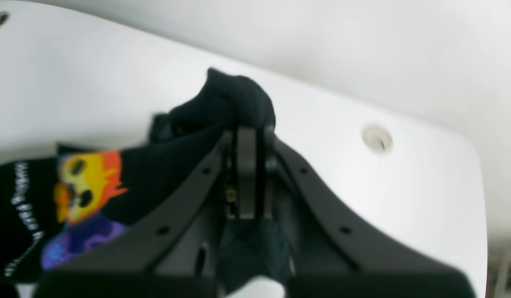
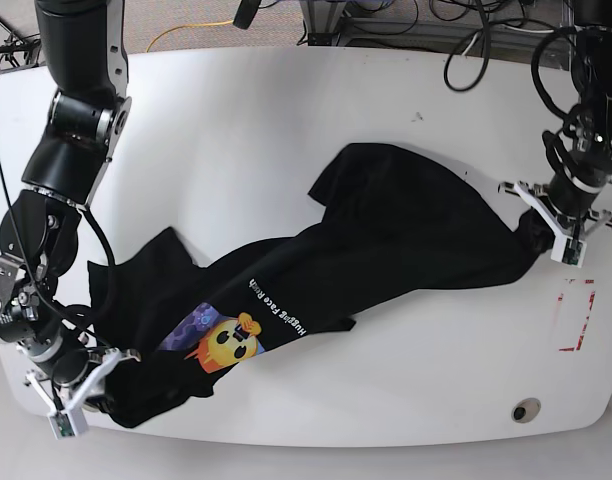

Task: Fold the T-shirt properly
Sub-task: 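Lift the shirt with both grippers and stretch it between them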

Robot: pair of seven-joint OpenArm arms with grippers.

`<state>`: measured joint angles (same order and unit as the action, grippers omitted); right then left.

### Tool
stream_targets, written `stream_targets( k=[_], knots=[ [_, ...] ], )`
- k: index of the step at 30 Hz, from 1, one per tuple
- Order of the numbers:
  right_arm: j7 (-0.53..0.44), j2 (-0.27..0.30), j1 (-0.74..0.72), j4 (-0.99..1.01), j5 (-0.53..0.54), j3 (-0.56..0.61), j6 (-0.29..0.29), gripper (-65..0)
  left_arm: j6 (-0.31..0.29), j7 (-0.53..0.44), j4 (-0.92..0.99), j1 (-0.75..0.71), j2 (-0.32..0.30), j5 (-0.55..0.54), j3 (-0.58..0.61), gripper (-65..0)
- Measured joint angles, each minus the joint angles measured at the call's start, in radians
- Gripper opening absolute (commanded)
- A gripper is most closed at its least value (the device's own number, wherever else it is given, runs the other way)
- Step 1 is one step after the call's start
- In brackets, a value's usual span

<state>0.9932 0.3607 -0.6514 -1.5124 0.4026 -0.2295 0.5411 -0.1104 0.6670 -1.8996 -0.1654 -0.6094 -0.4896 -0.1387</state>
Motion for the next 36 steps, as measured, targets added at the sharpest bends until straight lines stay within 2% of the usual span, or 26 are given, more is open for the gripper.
stream_targets(
  k=[6, 11, 13, 17, 22, 27, 31, 36],
  knots=[
    [0.014, 0.018, -0.066, 0.002, -0.002, 0.056, 0.007, -65.0, -0.017, 0.071, 0.001, 0.107, 0.002, 0.000, -0.077, -65.0],
    [0.006, 0.026, -0.149, 0.032, 0.006, 0.060, 0.003, -65.0, -0.134, 0.123, -0.001, 0.214, 0.007, 0.002, -0.155, -65.0],
    [0.006, 0.037, -0.178, 0.058, 0.007, 0.063, 0.003, -65.0, -0.156, 0.158, -0.002, 0.251, 0.005, 0.002, -0.179, -65.0],
    [0.008, 0.081, -0.209, 0.084, 0.013, 0.062, 0.007, -65.0, -0.167, 0.231, -0.005, 0.297, 0.006, -0.002, -0.225, -65.0],
    [0.005, 0.108, -0.215, 0.086, 0.013, 0.057, 0.003, -65.0, -0.167, 0.233, -0.007, 0.332, 0.007, -0.006, -0.229, -65.0],
    [0.002, 0.127, -0.160, 0.084, 0.021, 0.037, 0.008, -65.0, -0.167, 0.246, -0.008, 0.321, 0.008, -0.005, -0.229, -65.0],
    [0.006, 0.132, -0.048, 0.037, 0.014, -0.046, 0.006, -65.0, -0.168, 0.231, -0.018, 0.265, 0.008, -0.006, -0.232, -65.0],
    [0.007, 0.133, 0.074, -0.024, 0.012, -0.053, 0.005, -65.0, -0.170, 0.236, -0.043, 0.195, 0.033, -0.008, -0.231, -65.0]
  ],
)
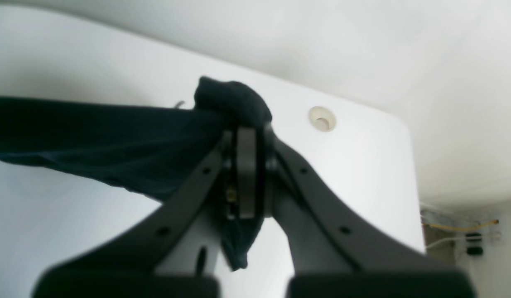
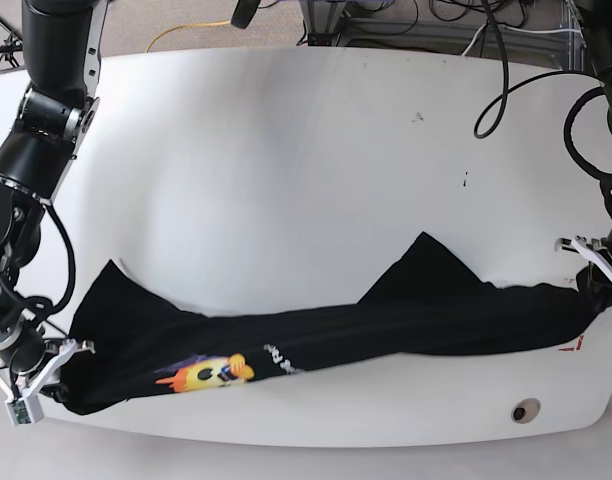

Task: Fold the T-shirt properly
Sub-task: 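Lift the shirt with both grippers and stretch it between them, then lay the stretched shirt flat on the table with both grippers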

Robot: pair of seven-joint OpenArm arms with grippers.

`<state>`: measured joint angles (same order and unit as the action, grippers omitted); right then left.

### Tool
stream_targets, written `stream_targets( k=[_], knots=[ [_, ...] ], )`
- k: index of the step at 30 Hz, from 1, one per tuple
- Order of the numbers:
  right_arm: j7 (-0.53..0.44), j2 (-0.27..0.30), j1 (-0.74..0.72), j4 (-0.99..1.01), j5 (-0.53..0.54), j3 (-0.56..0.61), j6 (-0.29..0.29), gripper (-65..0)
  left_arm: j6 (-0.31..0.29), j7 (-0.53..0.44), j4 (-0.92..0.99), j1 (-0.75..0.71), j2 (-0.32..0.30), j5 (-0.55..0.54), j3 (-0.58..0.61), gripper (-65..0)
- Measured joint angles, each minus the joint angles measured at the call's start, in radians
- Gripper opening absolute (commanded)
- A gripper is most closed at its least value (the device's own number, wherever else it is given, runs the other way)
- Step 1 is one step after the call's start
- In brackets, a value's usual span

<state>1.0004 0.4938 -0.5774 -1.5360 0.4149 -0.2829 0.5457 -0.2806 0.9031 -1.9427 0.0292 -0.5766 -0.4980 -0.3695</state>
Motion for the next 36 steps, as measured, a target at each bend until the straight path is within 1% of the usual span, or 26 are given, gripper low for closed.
stream_targets(
  k=[3, 6, 8, 9, 10, 13, 16, 19, 21, 23, 25, 27, 33, 36],
  knots=[
    [-0.009, -0.019, 0.104, -0.077, 0.005, -0.003, 0.001, -65.0, 0.003, -0.001, -0.006, -0.060, 0.031, 0.006, -0.001, -65.0],
    [-0.010, -0.070, 0.222, -0.146, 0.018, -0.088, 0.009, -65.0, 0.000, 0.001, -0.012, -0.135, 0.035, 0.003, -0.002, -65.0],
    [-0.006, -0.097, 0.281, -0.160, -0.002, -0.132, 0.001, -65.0, 0.003, 0.008, -0.010, -0.167, 0.039, 0.007, -0.002, -65.0],
    [0.002, -0.103, 0.313, -0.165, -0.017, -0.141, -0.009, -65.0, 0.003, 0.003, -0.010, -0.185, 0.045, 0.007, -0.002, -65.0],
    [0.008, -0.106, 0.343, -0.167, -0.018, -0.143, -0.004, -65.0, 0.003, -0.002, -0.010, -0.200, 0.050, 0.007, -0.003, -65.0],
    [-0.013, -0.121, 0.439, -0.205, 0.009, -0.166, 0.002, -65.0, 0.002, -0.005, -0.010, -0.254, 0.072, 0.007, -0.004, -65.0],
    [-0.014, -0.159, 0.518, -0.211, -0.012, -0.200, -0.005, -65.0, 0.004, -0.001, -0.008, -0.301, 0.076, 0.009, -0.004, -65.0],
    [-0.013, -0.193, 0.597, -0.217, 0.008, -0.247, 0.000, -65.0, 0.003, -0.006, -0.008, -0.346, 0.077, 0.011, -0.005, -65.0],
    [-0.005, -0.197, 0.631, -0.217, 0.007, -0.267, 0.004, -65.0, 0.003, -0.004, -0.006, -0.370, 0.079, 0.010, -0.005, -65.0],
    [-0.005, -0.198, 0.662, -0.211, -0.013, -0.279, -0.006, -65.0, 0.003, 0.000, -0.002, -0.393, 0.080, 0.016, -0.005, -65.0],
    [-0.024, -0.203, 0.689, -0.209, -0.001, -0.290, -0.004, -65.0, 0.003, -0.009, -0.002, -0.413, 0.080, 0.014, -0.005, -65.0],
    [-0.023, -0.214, 0.717, -0.206, 0.005, -0.304, -0.003, -65.0, 0.003, -0.009, 0.000, -0.429, 0.080, 0.013, -0.004, -65.0],
    [-0.020, -0.217, 0.795, -0.198, 0.000, -0.309, -0.002, -65.0, 0.006, -0.010, 0.027, -0.502, 0.080, 0.014, -0.003, -65.0],
    [-0.022, -0.217, 0.808, -0.179, 0.002, -0.309, -0.002, -65.0, 0.003, -0.003, 0.058, -0.509, 0.083, 0.014, -0.003, -65.0]
  ],
)
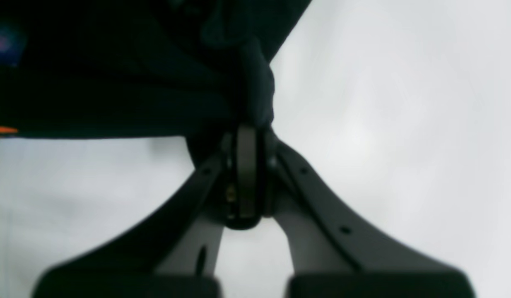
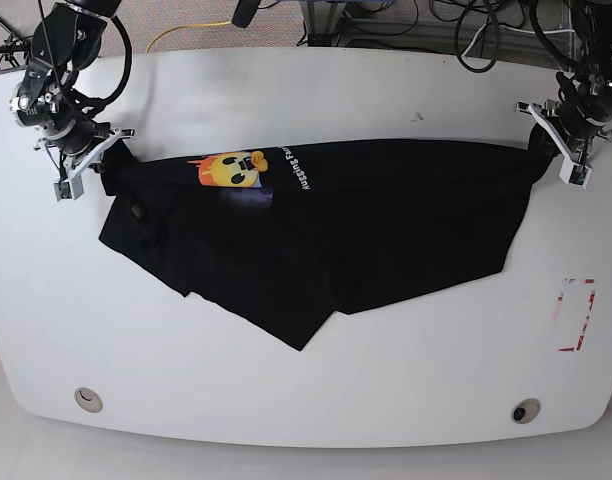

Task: Fold the T-shirt properly
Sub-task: 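Lay the stretched shirt flat on the table with both grippers, then release and regrasp the shirt edge lower with the right gripper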

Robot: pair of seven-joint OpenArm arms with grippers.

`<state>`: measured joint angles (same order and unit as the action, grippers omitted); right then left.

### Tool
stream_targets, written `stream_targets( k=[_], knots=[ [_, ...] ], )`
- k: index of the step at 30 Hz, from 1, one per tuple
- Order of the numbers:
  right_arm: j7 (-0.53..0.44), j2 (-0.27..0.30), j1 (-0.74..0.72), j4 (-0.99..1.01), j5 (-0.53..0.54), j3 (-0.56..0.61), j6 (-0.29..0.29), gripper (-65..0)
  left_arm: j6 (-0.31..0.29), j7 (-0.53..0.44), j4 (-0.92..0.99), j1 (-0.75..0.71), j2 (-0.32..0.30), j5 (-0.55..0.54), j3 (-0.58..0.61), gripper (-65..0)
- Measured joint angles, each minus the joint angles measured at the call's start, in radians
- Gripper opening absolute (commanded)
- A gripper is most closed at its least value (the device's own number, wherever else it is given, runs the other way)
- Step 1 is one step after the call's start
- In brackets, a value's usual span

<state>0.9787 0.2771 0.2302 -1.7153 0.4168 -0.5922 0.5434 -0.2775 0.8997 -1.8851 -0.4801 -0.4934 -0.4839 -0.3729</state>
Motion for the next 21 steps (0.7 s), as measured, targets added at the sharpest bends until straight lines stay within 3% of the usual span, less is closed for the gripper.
stream_targets(
  k=[3, 6, 7, 12, 14, 17, 21],
  knots=[
    [-0.004, 0.000, 0.007, 0.031, 0.003, 0.000, 0.000, -64.5, 0.000, -0.016, 0.037, -0.006, -0.002, -0.005, 0.000, -65.0],
    [-0.001, -0.001, 0.010, 0.063, -0.002, 0.000, 0.000, -59.5, 0.000, -0.010, 0.070, -0.019, -0.003, -0.006, 0.000, -65.0],
    [0.001, -0.001, 0.011, 0.066, -0.002, 0.000, 0.000, -56.0, 0.000, -0.004, 0.076, -0.022, -0.002, -0.004, 0.000, -65.0],
    [0.002, 0.001, 0.007, 0.066, -0.005, 0.000, 0.000, -25.4, 0.000, -0.010, 0.079, -0.018, -0.001, -0.003, 0.000, -65.0],
    [0.005, 0.002, 0.008, 0.043, -0.011, 0.000, -0.001, -17.3, 0.000, -0.010, 0.079, -0.018, -0.001, -0.003, 0.000, -65.0],
    [0.010, 0.003, 0.010, -0.027, -0.012, -0.003, -0.001, -12.8, 0.000, -0.009, 0.079, -0.019, 0.000, -0.003, 0.000, -65.0],
    [0.010, 0.002, 0.003, -0.115, 0.002, -0.003, 0.000, -13.2, 0.000, -0.009, 0.079, -0.019, -0.001, -0.003, 0.000, -65.0]
  ],
)
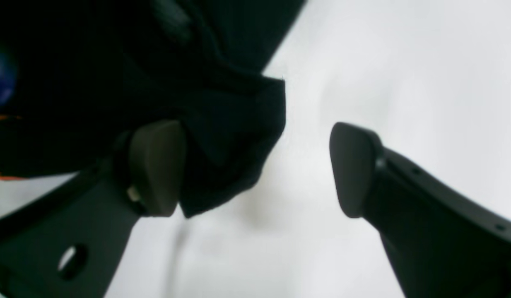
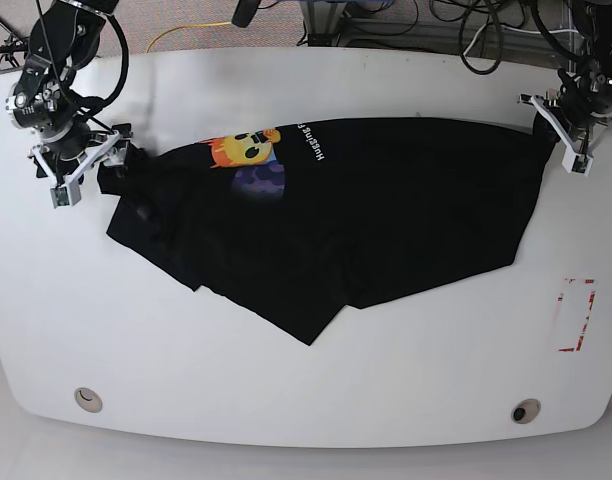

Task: Fold the T-shirt properly
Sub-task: 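Release and regrasp the shirt edge lower with the right gripper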

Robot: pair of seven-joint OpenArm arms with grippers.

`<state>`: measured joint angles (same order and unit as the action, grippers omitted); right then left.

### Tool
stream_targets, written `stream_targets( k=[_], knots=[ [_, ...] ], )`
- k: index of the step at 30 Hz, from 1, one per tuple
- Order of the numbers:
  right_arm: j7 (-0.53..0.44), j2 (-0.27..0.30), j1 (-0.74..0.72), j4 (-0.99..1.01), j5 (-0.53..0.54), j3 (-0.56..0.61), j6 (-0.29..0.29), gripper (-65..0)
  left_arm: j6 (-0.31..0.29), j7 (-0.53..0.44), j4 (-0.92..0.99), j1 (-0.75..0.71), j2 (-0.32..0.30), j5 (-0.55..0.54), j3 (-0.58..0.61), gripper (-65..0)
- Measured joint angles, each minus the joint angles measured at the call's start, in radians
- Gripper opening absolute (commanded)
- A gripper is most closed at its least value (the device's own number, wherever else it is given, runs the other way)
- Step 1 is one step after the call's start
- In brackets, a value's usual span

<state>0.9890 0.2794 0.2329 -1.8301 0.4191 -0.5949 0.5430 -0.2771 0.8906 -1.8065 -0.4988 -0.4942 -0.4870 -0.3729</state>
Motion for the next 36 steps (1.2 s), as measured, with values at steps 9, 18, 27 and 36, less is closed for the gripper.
stream_targets(
  k=[9, 18, 27, 36],
  knots=[
    [-0.004, 0.003, -0.169, -0.025, -0.011, 0.123, 0.069, -13.2, 0.000, 0.000, 0.000, 0.000, 0.001, 0.000, 0.003, -65.0],
    [-0.018, 0.008, -0.354, 0.151, -0.016, 0.317, 0.076, -13.3, 0.000, 0.001, 0.000, 0.003, 0.002, 0.004, 0.004, -65.0],
    [-0.140, 0.009, -0.538, 0.483, -0.025, 0.484, 0.069, -13.3, 0.003, 0.000, -0.001, 0.003, 0.002, 0.003, 0.003, -65.0],
    [-0.367, 0.011, -0.721, 0.875, -0.018, 0.640, 0.068, -13.3, 0.003, 0.000, -0.001, 0.003, 0.003, 0.004, 0.004, -65.0]
  ],
)
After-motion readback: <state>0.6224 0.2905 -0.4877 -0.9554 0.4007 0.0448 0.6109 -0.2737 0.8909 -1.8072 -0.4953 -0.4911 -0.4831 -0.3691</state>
